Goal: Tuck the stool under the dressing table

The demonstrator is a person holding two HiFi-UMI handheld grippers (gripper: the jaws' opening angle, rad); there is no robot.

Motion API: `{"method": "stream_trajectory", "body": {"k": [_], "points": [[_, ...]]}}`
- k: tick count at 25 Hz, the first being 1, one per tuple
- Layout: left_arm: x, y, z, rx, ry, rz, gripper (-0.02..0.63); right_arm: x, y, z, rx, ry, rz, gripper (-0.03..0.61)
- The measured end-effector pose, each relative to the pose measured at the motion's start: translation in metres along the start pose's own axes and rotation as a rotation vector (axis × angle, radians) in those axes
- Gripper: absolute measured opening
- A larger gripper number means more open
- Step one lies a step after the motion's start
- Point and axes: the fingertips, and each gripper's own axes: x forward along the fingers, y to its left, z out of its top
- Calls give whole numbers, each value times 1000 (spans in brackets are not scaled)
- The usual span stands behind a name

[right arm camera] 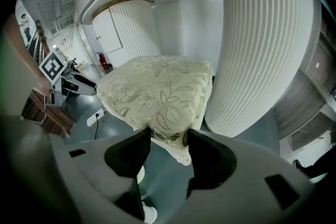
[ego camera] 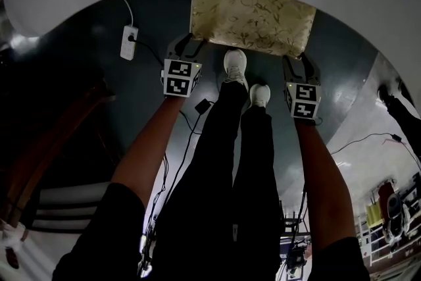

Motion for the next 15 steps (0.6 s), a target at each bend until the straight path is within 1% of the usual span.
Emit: {"method": "stream_trajectory", "body": {"k": [3,6,10,15], "points": [[8,5,12,-11,-15,14,196,5,-6,8,-18,-8,20,236],[12,11,24,-7,-28,14,197,10,-11,17,-12,-24,16,236],[11,9,25,2,-33,0,196,9,-13,22,18,-40,-9,236],[9,9,26,-2,-54,-8,197,8,-13,24,0,-45,-7,236]]}}
